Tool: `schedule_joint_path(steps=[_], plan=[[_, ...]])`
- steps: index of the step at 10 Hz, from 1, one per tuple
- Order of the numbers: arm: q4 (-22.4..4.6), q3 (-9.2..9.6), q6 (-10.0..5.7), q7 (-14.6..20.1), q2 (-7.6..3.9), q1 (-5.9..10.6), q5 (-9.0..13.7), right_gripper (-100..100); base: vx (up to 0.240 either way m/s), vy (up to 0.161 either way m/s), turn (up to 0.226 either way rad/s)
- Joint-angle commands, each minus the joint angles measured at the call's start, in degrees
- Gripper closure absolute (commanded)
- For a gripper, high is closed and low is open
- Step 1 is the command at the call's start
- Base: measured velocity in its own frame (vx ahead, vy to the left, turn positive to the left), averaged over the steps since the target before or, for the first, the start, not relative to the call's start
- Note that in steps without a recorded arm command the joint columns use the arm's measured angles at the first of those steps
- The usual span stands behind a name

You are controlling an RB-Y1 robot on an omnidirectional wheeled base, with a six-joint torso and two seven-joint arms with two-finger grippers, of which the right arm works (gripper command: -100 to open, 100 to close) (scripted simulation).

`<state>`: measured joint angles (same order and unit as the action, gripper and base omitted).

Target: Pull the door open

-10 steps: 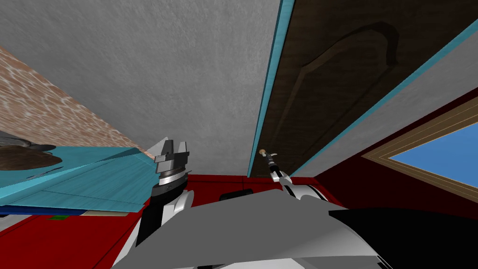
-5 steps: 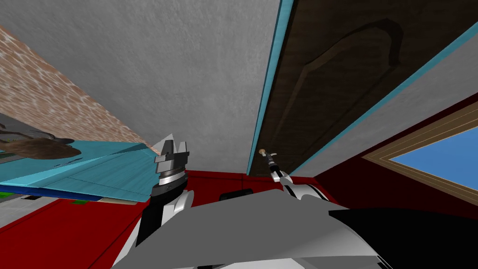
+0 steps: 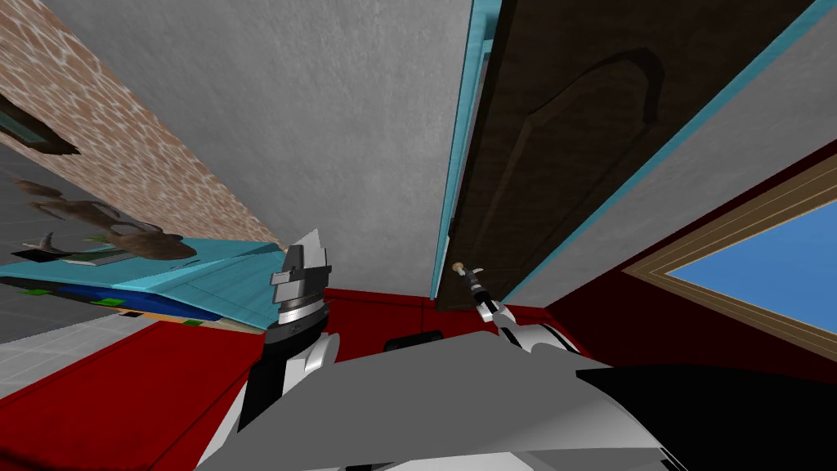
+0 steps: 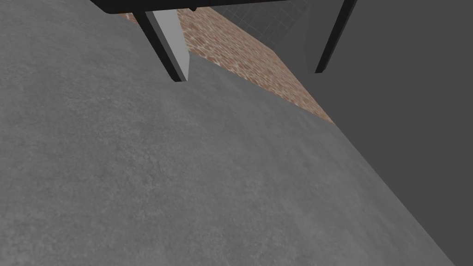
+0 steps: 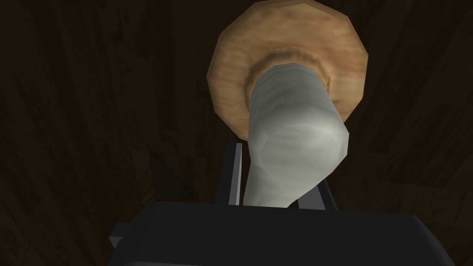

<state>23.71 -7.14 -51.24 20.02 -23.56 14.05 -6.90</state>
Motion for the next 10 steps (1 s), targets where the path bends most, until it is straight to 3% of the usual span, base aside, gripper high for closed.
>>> schedule_joint_path(steps=[1,2,3,4,10], plan=[[1.0,0.94,-0.51,1.2,-0.39,-0.70,-0.8,100,-0.224,-0.080,0.084],[1.1,1.41,-0.95,1.9,-0.63,-0.88,-1.2,100,-0.198,-0.044,0.060],[1.0,1.06,-0.40,1.5,-0.52,-0.78,-0.9,100,-0.085,-0.018,0.007],[1.0,2.25,-2.13,3.0,-1.11,-1.47,-2.1,100,-0.159,-0.066,0.039],[1.7,4.80,-5.86,6.3,-2.60,-2.82,-4.7,100,-0.161,-0.069,0.028]])
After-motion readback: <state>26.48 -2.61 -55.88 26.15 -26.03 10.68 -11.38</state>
